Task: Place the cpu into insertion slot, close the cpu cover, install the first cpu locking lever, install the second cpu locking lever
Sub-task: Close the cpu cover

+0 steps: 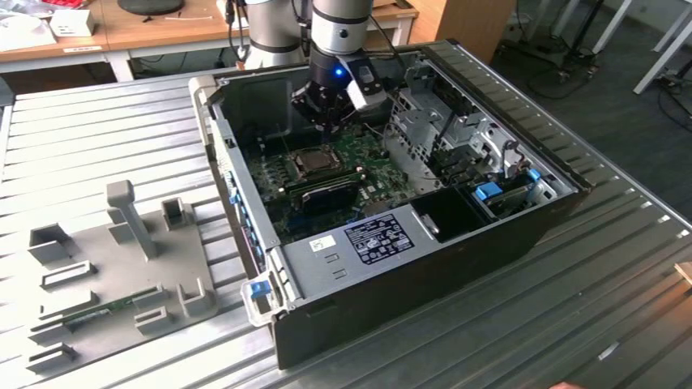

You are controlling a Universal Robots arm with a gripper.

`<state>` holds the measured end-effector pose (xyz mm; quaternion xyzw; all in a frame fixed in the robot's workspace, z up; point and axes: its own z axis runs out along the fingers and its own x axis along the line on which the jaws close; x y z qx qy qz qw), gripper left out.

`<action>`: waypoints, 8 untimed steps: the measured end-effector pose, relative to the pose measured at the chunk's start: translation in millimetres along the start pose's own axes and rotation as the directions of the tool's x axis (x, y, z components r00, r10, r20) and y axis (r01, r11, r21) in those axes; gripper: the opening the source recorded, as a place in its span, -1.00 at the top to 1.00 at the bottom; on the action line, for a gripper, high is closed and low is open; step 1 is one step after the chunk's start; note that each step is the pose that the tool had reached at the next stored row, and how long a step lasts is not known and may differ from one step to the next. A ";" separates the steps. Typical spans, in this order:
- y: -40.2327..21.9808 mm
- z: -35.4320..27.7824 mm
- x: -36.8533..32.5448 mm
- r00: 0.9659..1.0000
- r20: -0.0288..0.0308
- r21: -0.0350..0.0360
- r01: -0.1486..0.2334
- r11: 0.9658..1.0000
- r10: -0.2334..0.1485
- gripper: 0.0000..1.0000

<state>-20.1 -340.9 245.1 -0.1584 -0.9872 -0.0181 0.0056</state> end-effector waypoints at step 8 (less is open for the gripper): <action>0.0 0.0 0.0 0.989 -0.005 0.002 0.147 0.989 -0.147 0.80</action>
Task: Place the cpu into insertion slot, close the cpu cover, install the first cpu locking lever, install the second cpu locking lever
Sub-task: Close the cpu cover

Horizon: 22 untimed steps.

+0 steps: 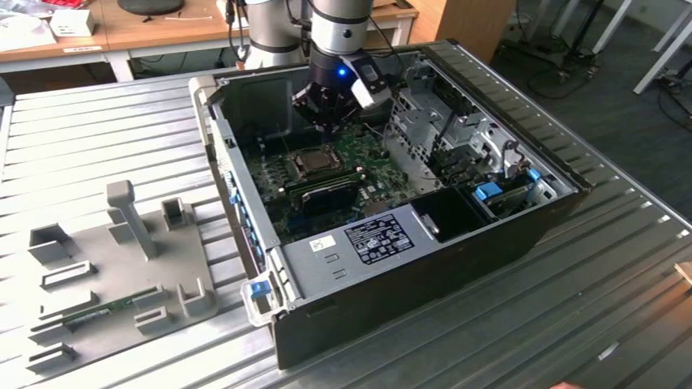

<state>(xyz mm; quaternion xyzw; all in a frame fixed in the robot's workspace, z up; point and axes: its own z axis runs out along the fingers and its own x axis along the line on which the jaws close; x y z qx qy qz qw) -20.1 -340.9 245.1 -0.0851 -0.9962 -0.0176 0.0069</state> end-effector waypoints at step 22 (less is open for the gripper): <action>0.0 0.2 0.0 0.991 0.008 0.001 0.133 0.991 -0.133 0.80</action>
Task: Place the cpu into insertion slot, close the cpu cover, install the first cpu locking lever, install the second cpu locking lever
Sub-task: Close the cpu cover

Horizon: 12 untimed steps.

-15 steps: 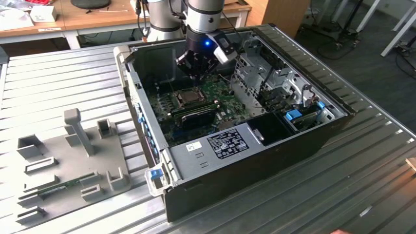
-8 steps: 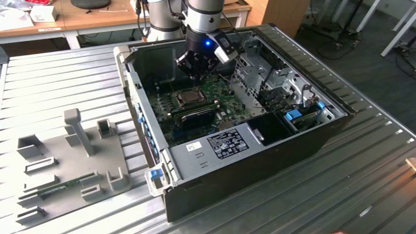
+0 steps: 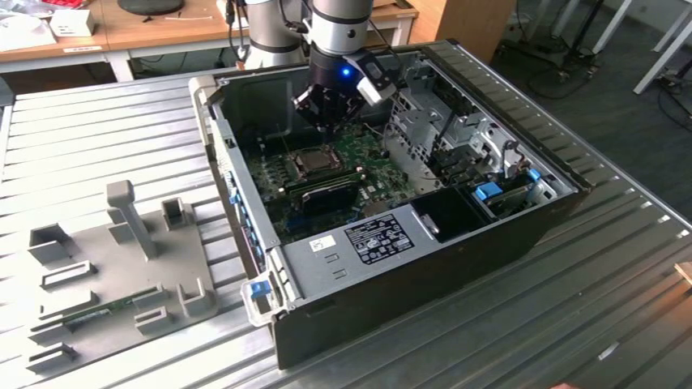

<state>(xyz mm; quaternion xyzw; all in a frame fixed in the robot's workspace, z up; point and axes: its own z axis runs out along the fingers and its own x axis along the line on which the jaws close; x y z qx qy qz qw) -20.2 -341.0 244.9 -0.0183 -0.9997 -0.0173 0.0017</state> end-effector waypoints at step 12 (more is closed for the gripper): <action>-4.9 5.2 6.4 1.000 0.017 -0.003 0.016 1.000 -0.016 0.80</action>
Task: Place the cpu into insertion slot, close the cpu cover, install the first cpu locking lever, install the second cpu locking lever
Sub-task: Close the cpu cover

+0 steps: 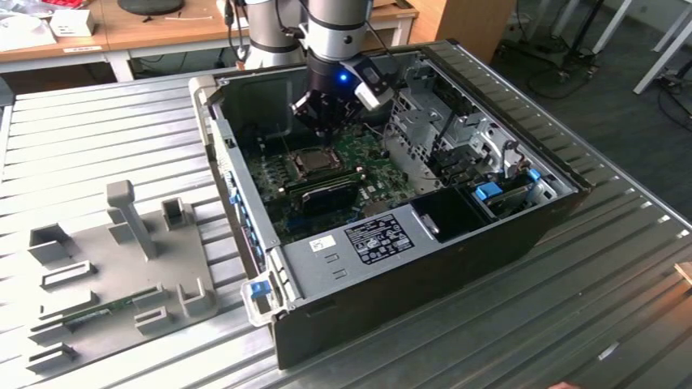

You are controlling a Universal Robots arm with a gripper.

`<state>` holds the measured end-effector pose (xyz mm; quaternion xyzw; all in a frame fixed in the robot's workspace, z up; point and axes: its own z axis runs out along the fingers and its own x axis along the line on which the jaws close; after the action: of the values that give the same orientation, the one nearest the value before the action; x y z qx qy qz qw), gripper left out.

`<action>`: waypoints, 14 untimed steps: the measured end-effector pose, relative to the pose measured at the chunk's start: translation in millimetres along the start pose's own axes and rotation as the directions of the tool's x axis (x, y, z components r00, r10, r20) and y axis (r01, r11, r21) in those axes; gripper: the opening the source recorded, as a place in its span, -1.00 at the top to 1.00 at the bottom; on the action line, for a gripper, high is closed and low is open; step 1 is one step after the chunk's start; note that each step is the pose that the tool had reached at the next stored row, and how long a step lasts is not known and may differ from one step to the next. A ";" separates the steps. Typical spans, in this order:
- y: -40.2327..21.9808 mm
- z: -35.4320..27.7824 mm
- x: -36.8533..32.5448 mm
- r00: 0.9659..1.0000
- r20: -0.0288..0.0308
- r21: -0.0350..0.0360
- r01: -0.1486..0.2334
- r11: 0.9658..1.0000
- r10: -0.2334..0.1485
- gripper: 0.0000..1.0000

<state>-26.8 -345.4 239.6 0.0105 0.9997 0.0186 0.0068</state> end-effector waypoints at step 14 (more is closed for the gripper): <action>-0.3 5.3 2.1 1.000 0.003 0.000 0.010 1.000 -0.010 0.80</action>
<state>-28.8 -345.5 234.3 0.0054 0.9998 0.0186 0.0086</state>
